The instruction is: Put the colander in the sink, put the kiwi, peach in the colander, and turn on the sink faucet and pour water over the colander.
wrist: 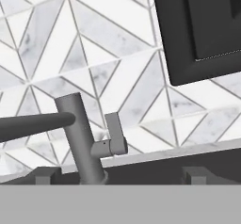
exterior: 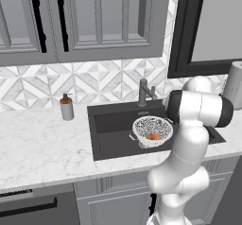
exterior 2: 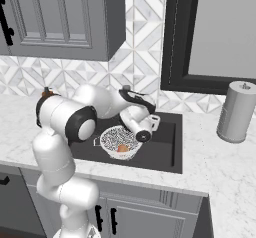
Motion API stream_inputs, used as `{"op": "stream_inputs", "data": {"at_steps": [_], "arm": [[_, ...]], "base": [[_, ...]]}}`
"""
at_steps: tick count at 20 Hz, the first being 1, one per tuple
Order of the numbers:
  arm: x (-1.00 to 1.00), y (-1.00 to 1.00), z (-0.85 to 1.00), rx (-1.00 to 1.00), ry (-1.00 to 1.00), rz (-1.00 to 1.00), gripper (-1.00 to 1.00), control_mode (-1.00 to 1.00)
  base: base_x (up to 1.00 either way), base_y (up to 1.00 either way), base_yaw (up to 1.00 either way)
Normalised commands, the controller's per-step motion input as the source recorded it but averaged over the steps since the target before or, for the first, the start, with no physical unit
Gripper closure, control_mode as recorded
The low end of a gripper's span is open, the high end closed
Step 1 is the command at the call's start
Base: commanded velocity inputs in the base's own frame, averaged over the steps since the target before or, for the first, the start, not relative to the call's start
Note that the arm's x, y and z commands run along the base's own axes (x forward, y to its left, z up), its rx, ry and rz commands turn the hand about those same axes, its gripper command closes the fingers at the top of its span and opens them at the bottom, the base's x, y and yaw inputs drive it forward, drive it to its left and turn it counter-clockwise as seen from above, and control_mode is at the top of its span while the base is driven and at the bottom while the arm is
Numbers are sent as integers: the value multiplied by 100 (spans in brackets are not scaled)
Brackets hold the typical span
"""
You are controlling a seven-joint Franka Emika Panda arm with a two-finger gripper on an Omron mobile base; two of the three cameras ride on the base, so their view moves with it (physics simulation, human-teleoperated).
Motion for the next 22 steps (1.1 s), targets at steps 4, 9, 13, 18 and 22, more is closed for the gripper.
{"op": "stream_inputs", "data": {"at_steps": [4, 9, 13, 18, 22], "arm": [[38, 0, 0, 0, 0, 10, -100, -100], [27, 5, 0, 0, 0, 5, -100, -100], [31, 0, 0, 0, 0, 4, -100, -100], [27, 0, 0, 0, 0, 3, -100, -100], [32, 0, 0, 0, 0, 2, -100, -100]], "base": [[0, 0, 0], [0, 0, 0], [0, 0, 0], [0, 0, 0], [0, 0, 0]]}}
